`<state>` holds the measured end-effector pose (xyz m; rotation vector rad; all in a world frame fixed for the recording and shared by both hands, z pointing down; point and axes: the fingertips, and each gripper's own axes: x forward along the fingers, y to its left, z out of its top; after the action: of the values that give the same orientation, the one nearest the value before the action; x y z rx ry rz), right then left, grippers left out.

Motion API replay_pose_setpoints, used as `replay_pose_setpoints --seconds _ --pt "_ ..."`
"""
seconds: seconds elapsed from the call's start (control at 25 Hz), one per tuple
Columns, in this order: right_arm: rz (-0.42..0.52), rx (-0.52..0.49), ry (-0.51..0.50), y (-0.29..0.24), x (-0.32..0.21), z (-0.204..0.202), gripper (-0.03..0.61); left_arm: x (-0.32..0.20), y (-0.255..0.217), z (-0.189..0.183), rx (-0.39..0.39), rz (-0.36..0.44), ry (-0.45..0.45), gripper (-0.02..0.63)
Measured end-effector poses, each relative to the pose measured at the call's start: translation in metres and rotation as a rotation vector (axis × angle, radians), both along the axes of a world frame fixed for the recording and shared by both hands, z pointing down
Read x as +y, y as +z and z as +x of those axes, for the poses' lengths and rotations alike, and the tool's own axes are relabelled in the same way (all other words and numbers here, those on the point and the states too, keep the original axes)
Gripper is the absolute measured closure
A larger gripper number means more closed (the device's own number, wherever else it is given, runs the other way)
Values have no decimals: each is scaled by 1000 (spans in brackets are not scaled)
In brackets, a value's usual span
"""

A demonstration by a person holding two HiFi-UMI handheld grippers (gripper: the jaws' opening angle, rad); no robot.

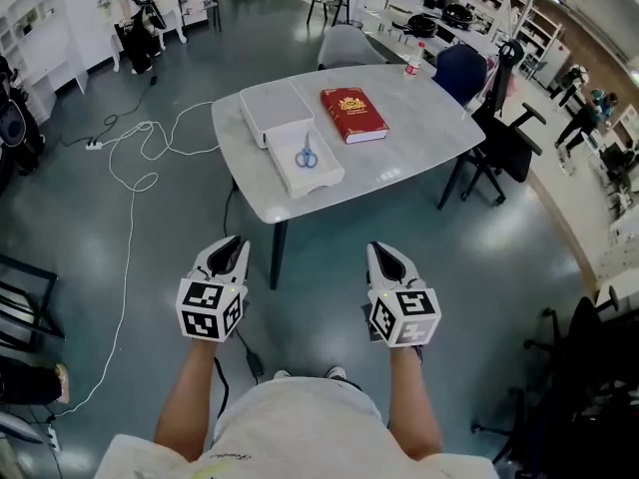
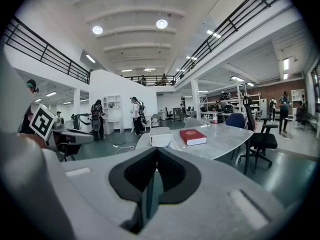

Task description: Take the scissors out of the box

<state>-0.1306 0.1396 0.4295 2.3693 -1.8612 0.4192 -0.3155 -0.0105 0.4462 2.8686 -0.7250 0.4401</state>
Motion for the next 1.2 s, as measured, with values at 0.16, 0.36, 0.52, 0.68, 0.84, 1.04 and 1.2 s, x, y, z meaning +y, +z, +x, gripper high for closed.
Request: replay_pose_setpoints --seconds 0.16,0.36,0.52,0.68,0.84,1.04,1.2 --pt "-6 7 10 -1 -4 -4 574 -7 2 7 6 -8 24 584" --pt "-7 6 24 3 -8 13 574 -11 7 25 10 -19 42 561" --pt "-3 1 6 7 -18 26 574 -17 14 39 -3 -26 35 555" --pt "-1 -12 -21 12 -34 56 574 -28 17 67 -24 -28 14 555" --pt "-3 -27 -59 16 -49 92 574 -39 20 102 -39 -38 -14 555" --pt "-7 -39 -117 17 -67 134 574 -49 19 143 -53 -51 -54 555" --pt "-3 -53 -148 17 -75 163 574 -50 22 168 -66 -63 -82 555"
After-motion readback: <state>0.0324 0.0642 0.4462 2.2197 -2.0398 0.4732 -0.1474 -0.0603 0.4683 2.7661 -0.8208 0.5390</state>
